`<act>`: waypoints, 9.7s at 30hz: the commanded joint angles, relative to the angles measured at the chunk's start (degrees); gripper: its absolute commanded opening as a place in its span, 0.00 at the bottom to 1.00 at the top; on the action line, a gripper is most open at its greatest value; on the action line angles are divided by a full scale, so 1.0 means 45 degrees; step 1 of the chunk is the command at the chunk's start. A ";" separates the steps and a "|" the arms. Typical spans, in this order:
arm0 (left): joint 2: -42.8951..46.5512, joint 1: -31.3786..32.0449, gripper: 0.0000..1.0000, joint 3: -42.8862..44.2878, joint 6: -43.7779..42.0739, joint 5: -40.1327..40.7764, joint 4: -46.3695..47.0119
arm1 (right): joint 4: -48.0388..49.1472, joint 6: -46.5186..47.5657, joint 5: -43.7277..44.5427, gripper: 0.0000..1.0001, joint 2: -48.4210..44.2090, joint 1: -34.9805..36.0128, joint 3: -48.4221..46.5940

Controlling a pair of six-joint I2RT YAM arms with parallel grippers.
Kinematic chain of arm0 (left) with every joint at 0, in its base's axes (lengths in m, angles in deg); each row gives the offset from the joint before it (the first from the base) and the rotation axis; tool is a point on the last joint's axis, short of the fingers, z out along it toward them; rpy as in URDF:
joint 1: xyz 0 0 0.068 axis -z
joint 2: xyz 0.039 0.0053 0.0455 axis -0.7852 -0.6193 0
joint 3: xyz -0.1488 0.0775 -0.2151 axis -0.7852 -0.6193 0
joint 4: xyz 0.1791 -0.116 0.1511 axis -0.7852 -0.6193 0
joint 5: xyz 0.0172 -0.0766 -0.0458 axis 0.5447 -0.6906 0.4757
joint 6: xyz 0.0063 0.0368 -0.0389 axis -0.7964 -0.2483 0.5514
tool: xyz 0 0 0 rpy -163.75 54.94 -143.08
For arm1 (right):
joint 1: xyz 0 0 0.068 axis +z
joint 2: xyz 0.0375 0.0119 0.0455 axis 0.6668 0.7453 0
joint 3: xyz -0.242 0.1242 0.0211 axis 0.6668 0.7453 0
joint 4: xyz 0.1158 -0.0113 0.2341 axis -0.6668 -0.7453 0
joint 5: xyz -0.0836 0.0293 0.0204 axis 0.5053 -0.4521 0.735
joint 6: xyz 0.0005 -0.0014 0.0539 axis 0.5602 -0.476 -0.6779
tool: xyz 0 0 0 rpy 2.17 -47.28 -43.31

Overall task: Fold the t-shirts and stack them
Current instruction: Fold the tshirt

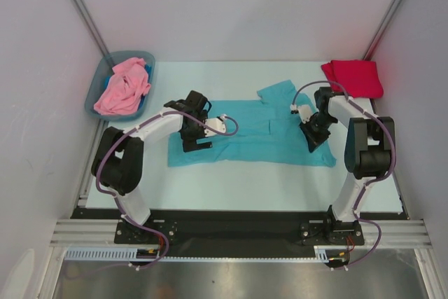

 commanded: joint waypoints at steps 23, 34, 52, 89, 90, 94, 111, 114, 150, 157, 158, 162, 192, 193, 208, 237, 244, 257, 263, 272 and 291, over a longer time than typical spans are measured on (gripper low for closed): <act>0.0720 -0.0948 1.00 -0.0145 -0.0692 0.1194 0.2008 | 0.4740 0.1193 0.3907 0.00 -0.1132 -0.2370 0.4738; 0.0544 -0.1026 1.00 0.0090 -0.0829 0.1115 0.1911 | 0.3376 0.1351 0.3245 0.00 -0.0272 -0.2706 0.2419; -0.0783 -0.1455 1.00 0.3681 0.3405 0.2616 0.3332 | 0.0560 -0.2512 -0.0975 0.40 0.1540 -0.0615 -0.7072; -0.6683 -0.2647 0.85 1.0851 0.9152 0.2697 0.0133 | 0.4465 -0.3728 0.2341 0.54 0.8575 0.1006 -1.4012; -0.6702 -0.2628 0.85 1.0890 0.9152 0.2697 0.0133 | 0.4583 -0.3747 0.2422 0.54 0.8711 0.1006 -1.4090; -0.6742 -0.2569 0.86 1.1066 0.9015 0.2619 0.0133 | 0.4837 -0.3436 0.2598 0.53 0.9005 0.1025 -1.4208; -0.7404 -0.2530 0.74 1.0637 1.0089 0.1838 -0.0218 | 0.5150 -0.3377 0.2559 0.54 0.8948 0.0947 -1.3759; -0.7522 -0.2588 0.74 1.0578 1.0050 0.1780 -0.0296 | 0.5131 -0.3298 0.2598 0.54 0.8714 0.0947 -1.3642; -0.9261 -0.3955 0.73 1.2140 0.9738 -0.2049 -0.0921 | 0.4955 -0.1657 0.4258 0.56 0.5920 0.1592 -1.1415; -0.9320 -0.3955 0.37 1.2082 0.9621 -0.2244 -0.0921 | 0.5072 -0.1599 0.4376 0.56 0.5880 0.1631 -1.1415; -0.9320 -0.3955 0.30 1.2082 0.9620 -0.2263 -0.0921 | 0.5091 -0.1599 0.4376 0.56 0.5861 0.1650 -1.1415; -0.9281 -0.3955 0.11 1.2082 0.9640 -0.2167 -0.0902 | 0.5130 -0.1560 0.4414 0.56 0.5900 0.1650 -1.1415; -0.5375 -0.4014 0.00 1.0070 0.7806 -0.0370 -0.1839 | 0.6302 -0.2809 0.2775 0.59 0.8829 0.0831 -1.2646; -0.5336 -0.4014 0.00 1.0070 0.7804 -0.0311 -0.1878 | 0.6361 -0.2926 0.2735 0.58 0.8830 0.0733 -1.2606; -0.5531 -0.3369 0.00 1.0363 0.7375 0.0041 -0.1957 | 0.6244 -0.3102 0.1760 0.59 0.8654 0.0615 -1.2430; -0.5355 -0.3292 0.00 1.0207 0.6749 0.0803 -0.2406 | 0.6596 -0.4371 0.0626 0.55 1.0079 0.0713 -1.3407; -0.5316 -0.3214 0.00 1.0226 0.6710 0.0803 -0.2425 | 0.6323 -0.4372 0.0411 0.41 1.0158 0.0732 -1.3368; -0.5199 -0.3135 0.00 1.0051 0.6671 0.0666 -0.2425 | 0.6303 -0.4665 0.0821 0.00 0.9690 0.0693 -1.3348; -0.5101 -0.3135 0.00 0.9622 0.6379 0.0841 -0.2328 | 0.6088 -0.4276 0.1230 0.00 0.8424 0.0518 -1.2920; -0.4574 -0.3155 0.00 0.8704 0.5948 0.1291 -0.1606 | 0.4546 -0.2381 0.0842 0.00 0.6038 -0.0126 -1.1455; -0.3539 -0.3232 0.00 0.7004 0.5598 0.1447 -0.0336 | 0.2572 -0.1033 0.0079 0.00 0.4494 -0.0342 -1.0400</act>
